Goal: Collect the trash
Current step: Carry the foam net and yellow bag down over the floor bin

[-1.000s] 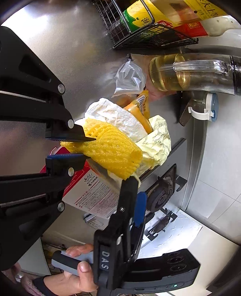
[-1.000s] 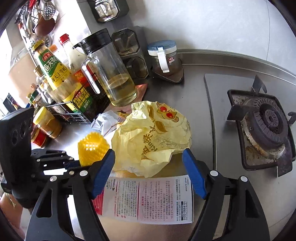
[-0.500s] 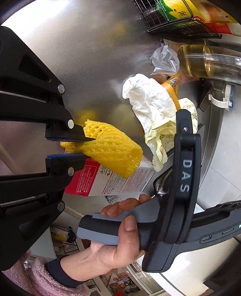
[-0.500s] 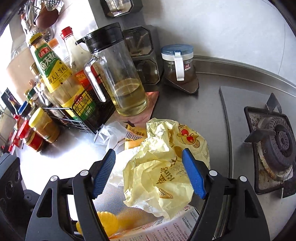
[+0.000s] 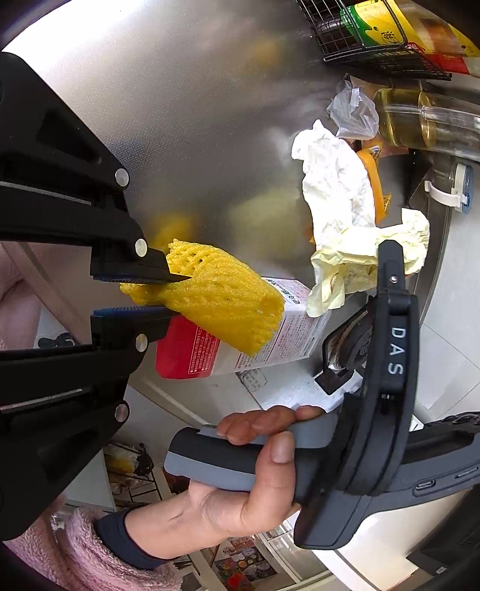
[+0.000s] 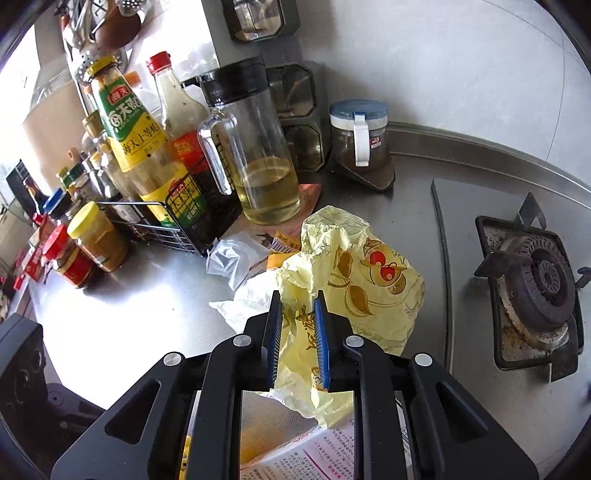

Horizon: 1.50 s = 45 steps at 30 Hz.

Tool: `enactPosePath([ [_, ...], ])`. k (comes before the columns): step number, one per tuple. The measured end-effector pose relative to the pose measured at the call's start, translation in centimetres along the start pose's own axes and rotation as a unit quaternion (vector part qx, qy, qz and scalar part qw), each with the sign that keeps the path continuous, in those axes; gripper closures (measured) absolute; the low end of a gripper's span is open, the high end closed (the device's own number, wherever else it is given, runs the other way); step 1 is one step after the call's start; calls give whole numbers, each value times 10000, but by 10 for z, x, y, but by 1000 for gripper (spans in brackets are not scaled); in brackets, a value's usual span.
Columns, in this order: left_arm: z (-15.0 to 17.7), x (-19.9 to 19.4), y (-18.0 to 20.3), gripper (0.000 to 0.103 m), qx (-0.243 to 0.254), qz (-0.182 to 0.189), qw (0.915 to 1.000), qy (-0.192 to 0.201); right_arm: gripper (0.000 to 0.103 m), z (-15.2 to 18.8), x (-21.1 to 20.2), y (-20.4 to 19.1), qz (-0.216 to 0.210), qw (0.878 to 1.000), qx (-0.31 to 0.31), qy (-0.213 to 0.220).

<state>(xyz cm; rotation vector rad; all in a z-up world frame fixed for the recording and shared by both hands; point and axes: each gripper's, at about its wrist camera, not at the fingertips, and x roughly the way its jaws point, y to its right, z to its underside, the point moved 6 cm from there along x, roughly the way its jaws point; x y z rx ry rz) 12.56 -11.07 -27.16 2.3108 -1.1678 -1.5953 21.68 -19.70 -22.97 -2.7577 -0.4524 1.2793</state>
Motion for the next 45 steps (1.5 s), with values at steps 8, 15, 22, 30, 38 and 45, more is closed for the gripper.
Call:
enactPosePath([
  [8,10,-29,18,95,-43,-509,9977,448,85,3,-84,-14,-213,9972,-92,713],
  [15,43,-68,41,95,-204,-786,9932,837,85,49,-149,-38,-533,9947,-156,865],
  [22,95,-82,65,95,-310,-961,9910,874,85,128,-188,-60,-845,9941,-184,658],
  [30,167,-74,75,95,-698,-1127,9884,748,85,222,-187,-74,-1139,9935,3,48],
  [38,235,-29,51,95,-1227,-1353,9828,283,85,318,-125,-75,-1200,9875,258,-991],
  [45,274,33,7,95,-1637,-1526,9746,-47,85,385,-53,-58,-1029,9804,560,-1585],
])
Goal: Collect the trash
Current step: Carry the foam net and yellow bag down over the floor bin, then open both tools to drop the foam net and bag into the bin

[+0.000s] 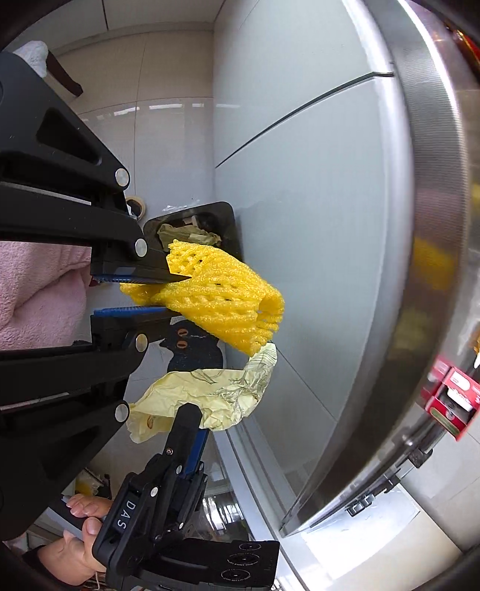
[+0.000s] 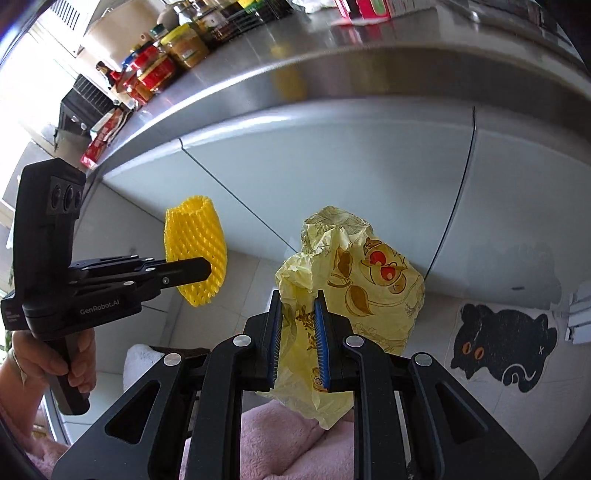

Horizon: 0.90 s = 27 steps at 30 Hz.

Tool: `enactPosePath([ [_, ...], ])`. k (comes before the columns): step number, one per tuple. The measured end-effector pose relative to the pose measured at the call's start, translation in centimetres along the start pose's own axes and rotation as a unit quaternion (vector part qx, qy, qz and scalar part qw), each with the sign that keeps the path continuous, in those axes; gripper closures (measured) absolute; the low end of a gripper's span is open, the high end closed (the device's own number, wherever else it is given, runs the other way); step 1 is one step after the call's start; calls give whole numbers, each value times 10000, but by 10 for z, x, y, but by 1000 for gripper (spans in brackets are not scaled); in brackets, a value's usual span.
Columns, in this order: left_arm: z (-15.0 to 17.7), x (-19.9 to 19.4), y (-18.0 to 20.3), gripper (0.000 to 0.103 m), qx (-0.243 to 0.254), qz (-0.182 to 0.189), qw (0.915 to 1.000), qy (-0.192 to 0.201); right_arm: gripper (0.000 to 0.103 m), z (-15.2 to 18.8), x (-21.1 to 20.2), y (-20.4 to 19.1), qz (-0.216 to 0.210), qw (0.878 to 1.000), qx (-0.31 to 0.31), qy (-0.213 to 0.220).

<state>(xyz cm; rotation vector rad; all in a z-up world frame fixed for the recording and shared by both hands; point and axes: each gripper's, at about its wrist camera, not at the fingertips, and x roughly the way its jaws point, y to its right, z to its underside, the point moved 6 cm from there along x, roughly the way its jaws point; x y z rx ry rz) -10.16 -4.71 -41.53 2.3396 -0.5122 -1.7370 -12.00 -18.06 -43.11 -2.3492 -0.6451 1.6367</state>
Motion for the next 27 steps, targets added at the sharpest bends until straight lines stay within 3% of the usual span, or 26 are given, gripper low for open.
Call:
enactPosePath([
  [13,19,150,-56,95,-480,-180,9979,-406,85,24,141,56,195,9984,338,-402],
  [25,15,231,-90,94,-745,-147,9931,-897,85,33,220,72,400,9951,20,-904],
  [27,13,238,-92,89,-739,-102,9925,-973,82,33,226,75,428,9943,59,-972],
])
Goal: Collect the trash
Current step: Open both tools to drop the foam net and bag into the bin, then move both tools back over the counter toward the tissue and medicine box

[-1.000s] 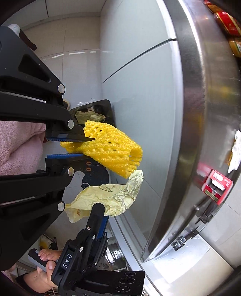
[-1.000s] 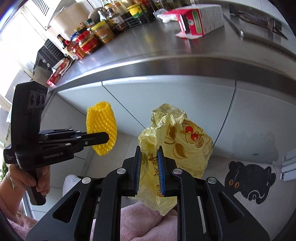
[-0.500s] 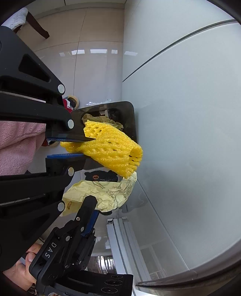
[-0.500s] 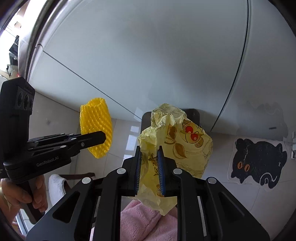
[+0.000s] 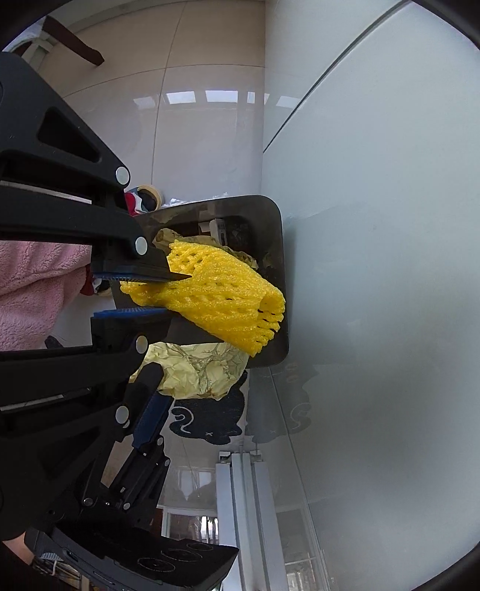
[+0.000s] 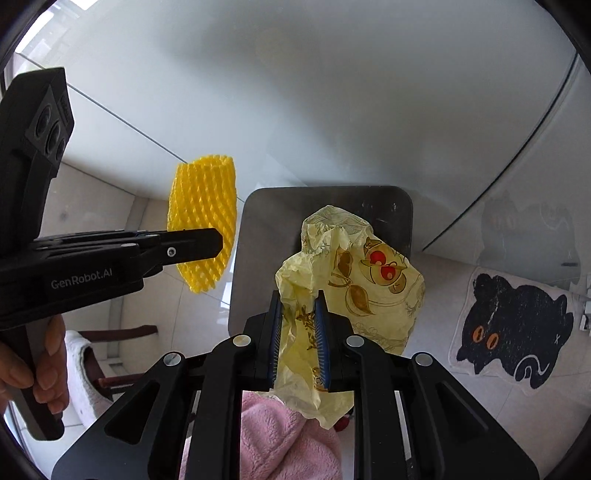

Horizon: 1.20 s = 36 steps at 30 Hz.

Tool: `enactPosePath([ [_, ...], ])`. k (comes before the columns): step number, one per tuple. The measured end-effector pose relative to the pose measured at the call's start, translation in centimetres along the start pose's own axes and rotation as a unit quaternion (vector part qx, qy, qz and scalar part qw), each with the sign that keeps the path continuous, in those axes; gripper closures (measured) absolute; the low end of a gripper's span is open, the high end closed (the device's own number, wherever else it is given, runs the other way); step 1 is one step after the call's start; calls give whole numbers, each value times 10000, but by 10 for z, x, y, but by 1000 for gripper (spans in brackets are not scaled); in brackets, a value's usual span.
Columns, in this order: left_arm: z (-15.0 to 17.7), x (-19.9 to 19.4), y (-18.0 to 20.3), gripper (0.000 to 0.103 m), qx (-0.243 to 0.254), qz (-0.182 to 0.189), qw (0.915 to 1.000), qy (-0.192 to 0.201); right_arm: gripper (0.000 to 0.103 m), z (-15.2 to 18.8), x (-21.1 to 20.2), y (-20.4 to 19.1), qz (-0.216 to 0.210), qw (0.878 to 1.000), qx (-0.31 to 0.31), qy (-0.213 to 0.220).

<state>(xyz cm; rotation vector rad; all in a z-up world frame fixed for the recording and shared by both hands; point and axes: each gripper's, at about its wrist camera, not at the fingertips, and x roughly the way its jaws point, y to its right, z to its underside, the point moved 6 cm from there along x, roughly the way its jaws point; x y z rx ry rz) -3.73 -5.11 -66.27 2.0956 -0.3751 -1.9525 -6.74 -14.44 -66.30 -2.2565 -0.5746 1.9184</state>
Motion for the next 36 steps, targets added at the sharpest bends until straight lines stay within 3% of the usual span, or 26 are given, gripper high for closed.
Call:
enactPosePath([
  [1,-2,2,0,85,-10,28,10000,-24,81,-1,2,1,-36,10000,81,-38],
  [2,-5,1,1,73,-19,60,10000,-22,78,-2,3,2,-67,9998,179,-54],
  [6,-15,-9,5,42,31,-85,9999,144,28,-8,-4,3,-76,9993,373,31],
  [9,-20,-28,9,29,67,-179,9995,239,24,-9,-16,1,11,9993,365,37],
  [12,-25,-50,10,13,61,-148,9995,288,4,-10,-40,-4,78,9993,343,102],
  [18,-24,-116,21,8,158,-249,9984,491,3,-10,-105,-15,86,9990,278,351],
  [25,-15,-215,47,8,418,-31,9936,1050,3,-23,-214,-45,41,9954,62,960],
  [31,-19,-287,75,8,747,-18,9863,1470,3,-42,-299,-63,32,9867,-74,1621],
  [36,-27,-340,93,8,844,13,9783,1894,3,-56,-344,-70,78,9789,-111,2039],
])
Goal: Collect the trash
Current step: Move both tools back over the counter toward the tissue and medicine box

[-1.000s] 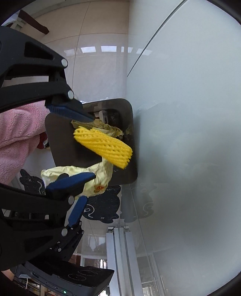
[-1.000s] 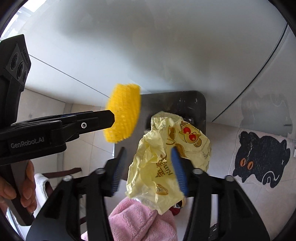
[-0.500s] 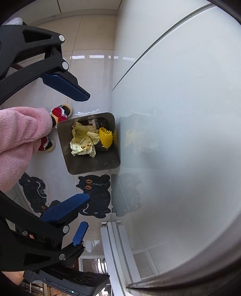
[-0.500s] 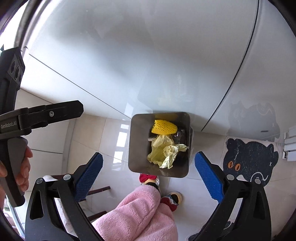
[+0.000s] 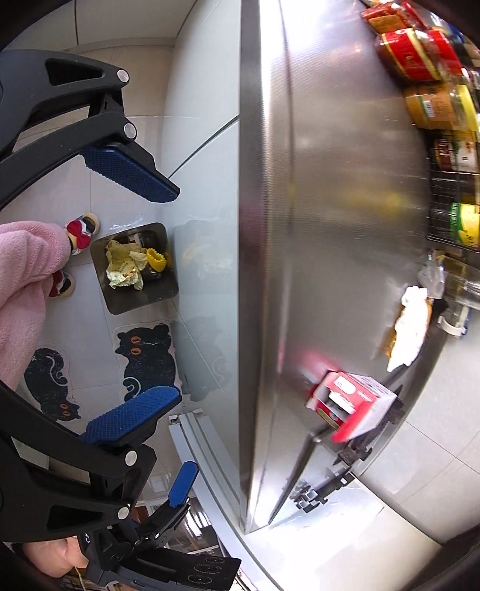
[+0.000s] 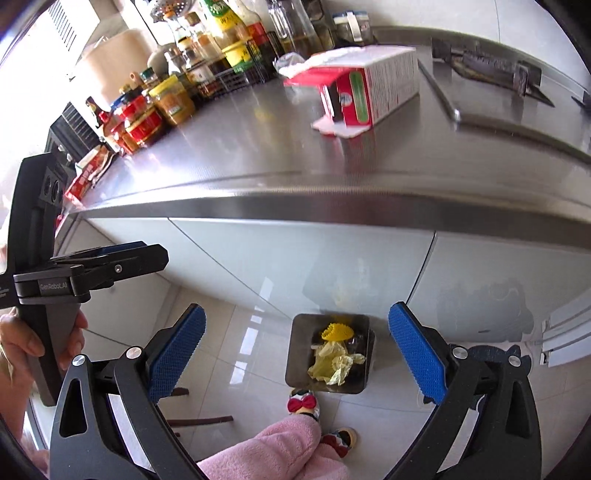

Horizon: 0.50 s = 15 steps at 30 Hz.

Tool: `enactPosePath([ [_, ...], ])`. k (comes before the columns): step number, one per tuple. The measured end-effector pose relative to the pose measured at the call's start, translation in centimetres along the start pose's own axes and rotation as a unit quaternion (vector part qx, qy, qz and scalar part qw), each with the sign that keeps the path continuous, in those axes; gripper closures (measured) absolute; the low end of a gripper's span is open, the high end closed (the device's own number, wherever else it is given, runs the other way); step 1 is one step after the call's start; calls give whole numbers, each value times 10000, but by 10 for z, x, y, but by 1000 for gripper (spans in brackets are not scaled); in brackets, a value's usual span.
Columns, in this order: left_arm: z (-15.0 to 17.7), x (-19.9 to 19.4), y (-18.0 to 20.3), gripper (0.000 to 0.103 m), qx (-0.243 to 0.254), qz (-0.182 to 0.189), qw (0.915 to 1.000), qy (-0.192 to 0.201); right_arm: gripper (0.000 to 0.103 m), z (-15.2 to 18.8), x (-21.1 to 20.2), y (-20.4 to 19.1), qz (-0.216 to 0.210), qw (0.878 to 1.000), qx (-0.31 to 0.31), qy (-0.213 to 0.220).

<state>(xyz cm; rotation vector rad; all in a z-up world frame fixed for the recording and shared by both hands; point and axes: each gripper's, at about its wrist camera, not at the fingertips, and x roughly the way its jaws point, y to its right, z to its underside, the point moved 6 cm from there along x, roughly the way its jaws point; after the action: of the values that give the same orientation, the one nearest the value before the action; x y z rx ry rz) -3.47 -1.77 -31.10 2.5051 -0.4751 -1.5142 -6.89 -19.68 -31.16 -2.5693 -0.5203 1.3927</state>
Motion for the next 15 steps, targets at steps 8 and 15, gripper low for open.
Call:
enactPosePath([
  [8,-41,-30,16,8,268,-42,9989,394,3,-45,-28,5,243,9981,117,548],
  [15,-94,-28,13,8,399,-2,9972,625,3,-99,-30,11,402,9953,330,822],
])
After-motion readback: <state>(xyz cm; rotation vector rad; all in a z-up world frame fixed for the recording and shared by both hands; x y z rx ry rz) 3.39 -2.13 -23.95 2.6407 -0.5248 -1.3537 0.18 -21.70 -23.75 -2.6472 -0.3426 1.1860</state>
